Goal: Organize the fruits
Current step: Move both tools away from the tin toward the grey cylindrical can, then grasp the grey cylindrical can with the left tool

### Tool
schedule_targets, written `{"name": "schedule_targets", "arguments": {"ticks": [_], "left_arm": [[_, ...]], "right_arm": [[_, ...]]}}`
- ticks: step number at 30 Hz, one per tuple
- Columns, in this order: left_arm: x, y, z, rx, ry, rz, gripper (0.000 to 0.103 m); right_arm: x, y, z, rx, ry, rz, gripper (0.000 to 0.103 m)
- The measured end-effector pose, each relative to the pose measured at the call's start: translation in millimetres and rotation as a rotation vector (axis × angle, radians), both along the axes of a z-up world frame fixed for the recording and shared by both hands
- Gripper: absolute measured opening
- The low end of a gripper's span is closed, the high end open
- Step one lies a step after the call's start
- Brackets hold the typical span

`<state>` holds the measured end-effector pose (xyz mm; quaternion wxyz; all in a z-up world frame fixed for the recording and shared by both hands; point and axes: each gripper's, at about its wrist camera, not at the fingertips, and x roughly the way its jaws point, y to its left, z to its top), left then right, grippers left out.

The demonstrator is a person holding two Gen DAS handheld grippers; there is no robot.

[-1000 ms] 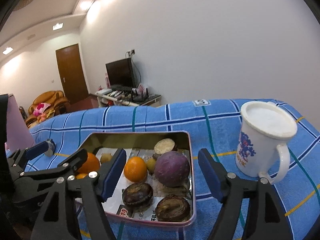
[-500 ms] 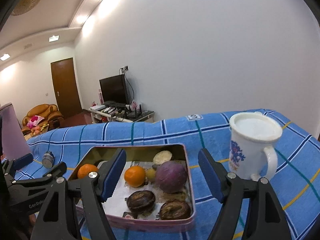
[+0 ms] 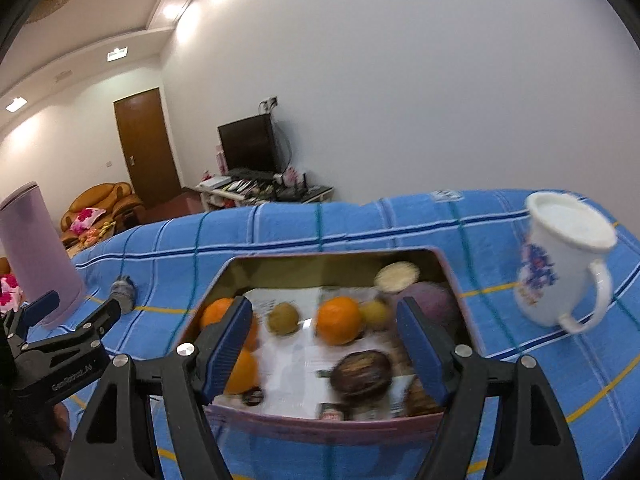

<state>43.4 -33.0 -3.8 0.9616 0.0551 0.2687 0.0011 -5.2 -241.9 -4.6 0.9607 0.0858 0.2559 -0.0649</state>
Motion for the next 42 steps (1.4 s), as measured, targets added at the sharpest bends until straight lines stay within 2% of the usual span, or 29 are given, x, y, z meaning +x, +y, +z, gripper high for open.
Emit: {"name": "schedule_targets", "arguments": {"ticks": [6,13,15,21,23,25,29,32,34,36,42], "left_arm": [[11,34,-3,-0.035,0.035,0.038,0.103],[29,80,-7,-0.057,0.099,0.073,0.101],[33,93,-10,-0.082,0.114,0.084,0.101],[48,120,-13,-0.194,0.153,0.065,0.091],[54,121,-11,-0.214,0.162,0.051,0.088],[63,121,-10,-0.233,0.175,0.031,0.088],[84,116,-8,-0.255,0.219,-0.017,0.085],[99,109,-10,-0.226,0.262,-0.045,0.076],[109,103,-14,-0.201,0.302,-0.067,0.066],[114,100,-15,-0.205,0.320,-0.088,0.065],[126,95,-14,-0.231,0.340,-0.111,0.065]], "right_arm": [[11,31,-1,0.031,-0.002,0.066,0.076],[30,74,-2,0.013,0.019,0.156,0.076],[35,86,-1,0.011,0.020,0.177,0.076],[60,117,0,0.023,0.039,0.253,0.074],[69,126,-4,0.032,0.063,0.277,0.064],[79,134,-11,0.056,0.104,0.311,0.060],[99,151,-21,0.079,0.162,0.365,0.060],[111,162,-27,0.101,0.194,0.399,0.059],[119,167,-30,0.108,0.213,0.408,0.056],[129,172,-34,0.123,0.238,0.420,0.052],[142,186,-42,0.119,0.287,0.466,0.051]]}}
